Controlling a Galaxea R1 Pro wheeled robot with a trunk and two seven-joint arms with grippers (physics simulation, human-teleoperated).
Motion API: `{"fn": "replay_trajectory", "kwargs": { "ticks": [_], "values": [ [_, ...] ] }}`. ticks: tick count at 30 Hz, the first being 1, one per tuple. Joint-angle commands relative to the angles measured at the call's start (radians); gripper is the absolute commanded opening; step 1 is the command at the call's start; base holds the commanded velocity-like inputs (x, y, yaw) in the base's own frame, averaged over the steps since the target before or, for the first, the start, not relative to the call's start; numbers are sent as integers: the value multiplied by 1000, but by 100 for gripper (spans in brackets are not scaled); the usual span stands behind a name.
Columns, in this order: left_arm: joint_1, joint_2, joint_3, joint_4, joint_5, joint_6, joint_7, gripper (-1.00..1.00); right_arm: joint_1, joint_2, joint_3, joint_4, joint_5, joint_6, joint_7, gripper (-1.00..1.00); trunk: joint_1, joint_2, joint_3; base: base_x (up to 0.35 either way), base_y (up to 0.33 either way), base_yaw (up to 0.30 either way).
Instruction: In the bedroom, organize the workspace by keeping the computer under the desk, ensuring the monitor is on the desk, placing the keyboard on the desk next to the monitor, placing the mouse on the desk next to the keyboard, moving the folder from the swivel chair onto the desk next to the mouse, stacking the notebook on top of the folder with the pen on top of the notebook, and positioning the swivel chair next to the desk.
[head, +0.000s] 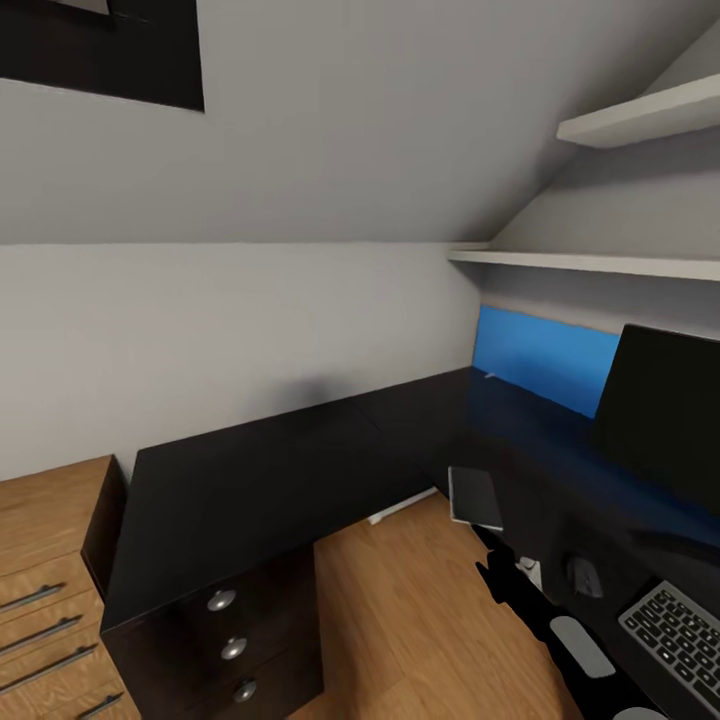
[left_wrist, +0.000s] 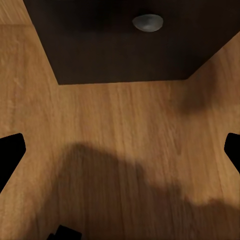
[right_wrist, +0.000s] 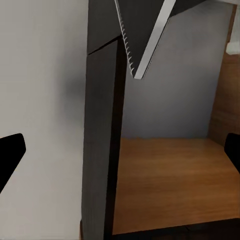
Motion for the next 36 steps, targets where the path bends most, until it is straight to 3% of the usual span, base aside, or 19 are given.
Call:
{"fn": "replay_trajectory", "kwargs": {
  "ticks": [1, 14, 21, 27, 36],
  "values": [
    [-1, 0, -2, 1, 8, -3, -4, 100, -1, 0, -3, 0, -7, 11, 3, 100, 4, -8, -4, 0, 0, 0],
    [-1, 0, -3, 1, 7, -3, -4, 100, -1, 0, -2, 1, -6, 15, 12, 100, 54, -99, -45, 0, 0, 0],
    [-1, 0, -4, 1, 6, -4, -4, 100, -1, 0, -7, 2, -10, 68, 12, 100, 54, -99, -45, 0, 0, 0],
    [0, 0, -4, 1, 5, -3, -4, 100, -1, 0, -55, 2, -40, 164, 10, 100, 54, -99, -45, 0, 0, 0],
    [-1, 0, -4, 1, 5, -3, -4, 100, -1, 0, -71, 1, -49, 187, 10, 100, 54, -99, -45, 0, 0, 0]
  ]
}}
